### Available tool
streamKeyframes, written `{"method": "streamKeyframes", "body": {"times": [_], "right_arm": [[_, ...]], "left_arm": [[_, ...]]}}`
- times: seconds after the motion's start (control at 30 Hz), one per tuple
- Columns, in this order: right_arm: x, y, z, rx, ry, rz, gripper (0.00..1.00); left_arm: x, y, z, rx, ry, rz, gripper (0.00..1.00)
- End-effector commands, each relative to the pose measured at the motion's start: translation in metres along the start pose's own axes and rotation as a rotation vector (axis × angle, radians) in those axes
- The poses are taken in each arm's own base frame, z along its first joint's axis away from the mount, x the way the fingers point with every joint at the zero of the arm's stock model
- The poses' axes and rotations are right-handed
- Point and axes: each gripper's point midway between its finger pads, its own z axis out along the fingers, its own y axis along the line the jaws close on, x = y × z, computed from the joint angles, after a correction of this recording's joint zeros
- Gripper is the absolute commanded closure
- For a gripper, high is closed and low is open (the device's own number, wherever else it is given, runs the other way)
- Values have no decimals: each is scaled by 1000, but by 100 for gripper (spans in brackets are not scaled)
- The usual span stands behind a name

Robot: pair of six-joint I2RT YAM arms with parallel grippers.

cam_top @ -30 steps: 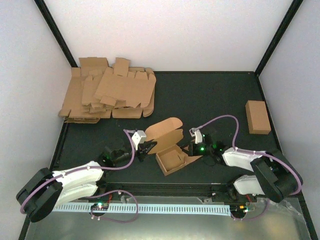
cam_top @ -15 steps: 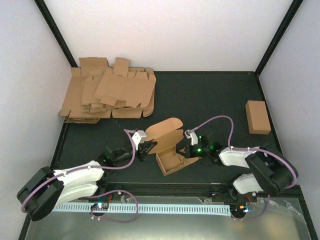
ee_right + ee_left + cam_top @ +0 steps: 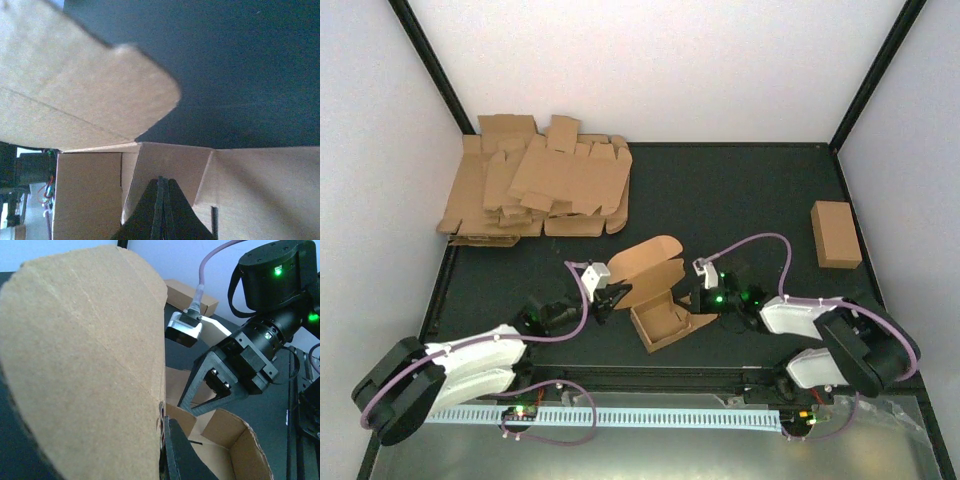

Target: Fold the paper box

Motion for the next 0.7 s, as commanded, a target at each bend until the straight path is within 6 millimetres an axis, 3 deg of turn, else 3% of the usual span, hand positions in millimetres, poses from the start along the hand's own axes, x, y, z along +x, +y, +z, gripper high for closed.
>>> {"method": "streamKeyframes", "body": {"times": [0.0,0.3,0.67], "right_arm": [[-11,-13,-13,63,-87,30,98],[-23,-34,-44,246,-152,-22,98],[10,-35,-31,185,19,-13,98]], "left_arm": [[-8,-1,-3,0,-38,18,98],[-8,-2,-7,-2,-46,38,99],[10,-5,-7,34,-10,98,98]]}}
